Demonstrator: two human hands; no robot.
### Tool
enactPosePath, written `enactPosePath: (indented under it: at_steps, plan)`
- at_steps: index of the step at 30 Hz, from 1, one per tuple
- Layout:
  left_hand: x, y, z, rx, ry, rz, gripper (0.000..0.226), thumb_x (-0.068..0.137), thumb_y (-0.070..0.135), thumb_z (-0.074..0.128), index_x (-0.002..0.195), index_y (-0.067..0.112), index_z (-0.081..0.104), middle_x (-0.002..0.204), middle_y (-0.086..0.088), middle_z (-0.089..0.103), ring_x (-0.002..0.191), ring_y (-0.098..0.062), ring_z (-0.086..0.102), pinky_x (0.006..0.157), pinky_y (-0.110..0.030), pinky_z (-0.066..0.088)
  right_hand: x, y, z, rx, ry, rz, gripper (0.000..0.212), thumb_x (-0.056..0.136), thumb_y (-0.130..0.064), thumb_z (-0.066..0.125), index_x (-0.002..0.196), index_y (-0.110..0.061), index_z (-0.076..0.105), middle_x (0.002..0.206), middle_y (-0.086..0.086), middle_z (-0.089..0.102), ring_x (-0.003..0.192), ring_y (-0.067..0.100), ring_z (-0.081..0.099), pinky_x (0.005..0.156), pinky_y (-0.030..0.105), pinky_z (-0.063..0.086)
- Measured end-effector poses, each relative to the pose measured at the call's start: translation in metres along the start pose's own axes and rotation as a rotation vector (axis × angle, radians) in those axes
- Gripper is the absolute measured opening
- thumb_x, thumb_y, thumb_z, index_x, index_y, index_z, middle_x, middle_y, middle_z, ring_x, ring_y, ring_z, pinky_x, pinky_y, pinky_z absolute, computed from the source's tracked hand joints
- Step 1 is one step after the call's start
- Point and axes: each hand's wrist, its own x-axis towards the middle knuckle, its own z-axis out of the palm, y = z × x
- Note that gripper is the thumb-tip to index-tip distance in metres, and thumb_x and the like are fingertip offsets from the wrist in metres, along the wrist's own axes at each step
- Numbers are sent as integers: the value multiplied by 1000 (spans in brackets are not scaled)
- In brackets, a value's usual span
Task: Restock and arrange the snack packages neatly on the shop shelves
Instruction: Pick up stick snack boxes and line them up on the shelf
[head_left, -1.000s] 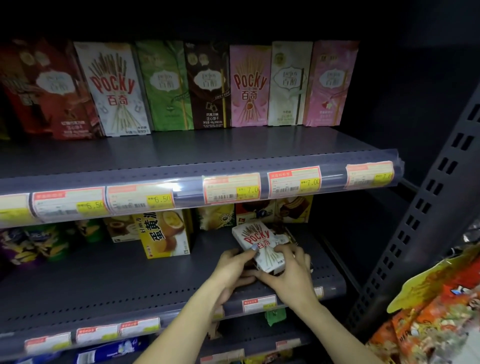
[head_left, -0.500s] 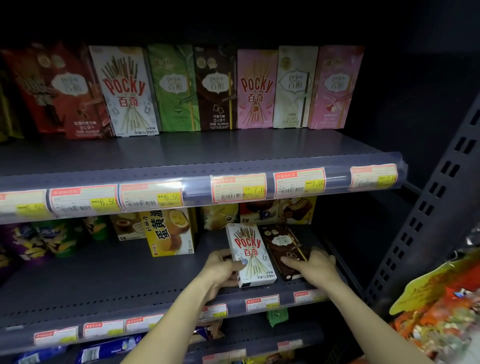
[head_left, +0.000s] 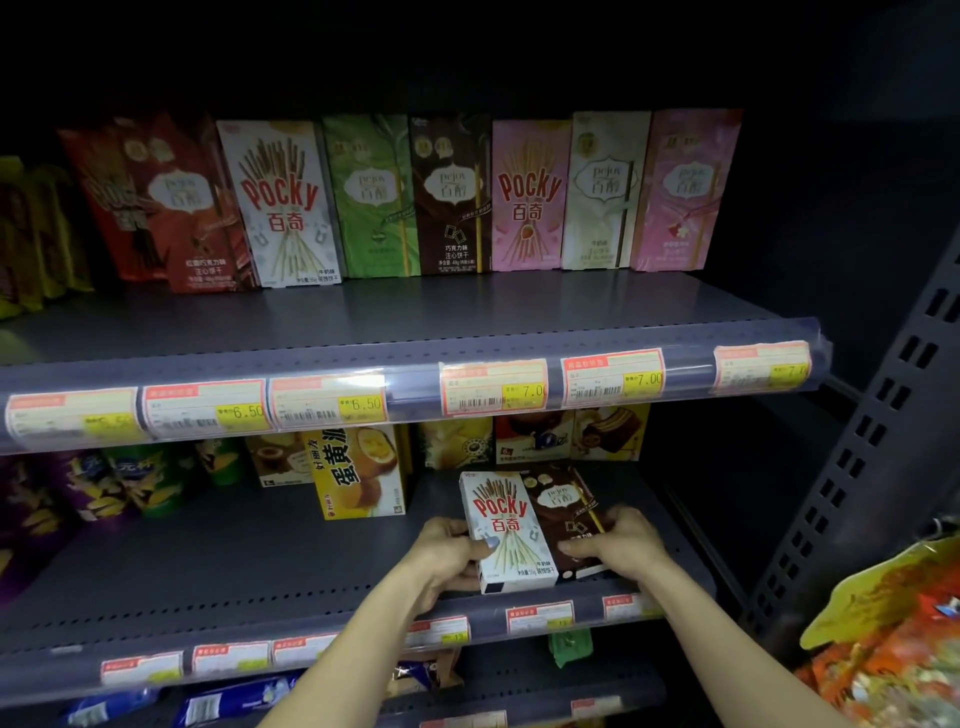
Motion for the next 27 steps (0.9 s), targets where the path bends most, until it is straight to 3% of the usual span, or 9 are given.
enactPosePath:
  at_steps: [2, 4, 6, 9, 12, 18, 24, 27]
  plan:
    - [-2, -1, -4, 2, 2, 8, 32, 88, 6, 66, 118, 0, 59, 96, -15, 74, 87, -27, 73, 70, -37, 60, 2, 1, 3, 101, 11, -5, 70, 68, -21, 85, 125, -5, 48, 112, 6, 61, 93, 16, 57, 76, 23, 45]
    - [-4, -1, -8, 9, 3, 22, 29, 89, 6, 65, 116, 1, 60, 96, -15, 74, 86, -27, 73, 68, -36, 59, 5, 3, 4, 254, 18, 16, 65, 73, -17, 82, 125, -1, 48, 112, 13, 65, 96, 23, 64, 86, 33, 53]
    - [-8, 1, -13, 8, -3, 34, 27, 89, 5, 63, 116, 1, 62, 96, -15, 75, 87, -26, 72, 67, -35, 59, 6, 4, 2, 391, 1, 24, 52, 78, -13, 77, 121, -1, 50, 103, 16, 67, 93, 28, 67, 91, 44, 53]
    - [-15, 3, -19, -7, -20, 47, 26, 90, 5, 62, 116, 2, 62, 99, -14, 74, 89, -25, 72, 68, -33, 59, 2, 5, 0, 528, -66, 30, 48, 80, -7, 74, 120, -5, 49, 103, 18, 68, 95, 30, 67, 93, 47, 52]
    - [-24, 5, -25, -27, -32, 72, 25, 90, 4, 62, 114, 5, 63, 99, -13, 74, 90, -24, 71, 73, -34, 59, -1, 5, 0, 630, -147, 17, 52, 79, -1, 72, 124, -7, 46, 105, 19, 68, 96, 31, 68, 89, 46, 54]
    - [-50, 10, -37, -53, -41, 125, 27, 87, 2, 64, 114, 6, 64, 102, -14, 74, 90, -25, 69, 73, -33, 59, -16, 1, -7, 807, -328, -9, 54, 79, 7, 67, 125, -9, 44, 101, 22, 71, 91, 31, 70, 65, 33, 60]
    - [-79, 13, -46, -56, -31, 175, 33, 84, -1, 67, 115, 8, 59, 97, -11, 75, 89, -26, 72, 77, -38, 60, -37, -8, -12, 795, -453, -59, 60, 70, 7, 69, 124, -3, 45, 100, 21, 72, 93, 31, 69, 68, 35, 60]
    - [-97, 13, -53, -47, -39, 201, 41, 82, -1, 69, 121, 5, 57, 107, -17, 71, 96, -32, 70, 85, -47, 57, -50, -12, -15, 746, -479, -107, 66, 62, 3, 72, 121, -4, 45, 103, 20, 71, 94, 30, 68, 73, 37, 60]
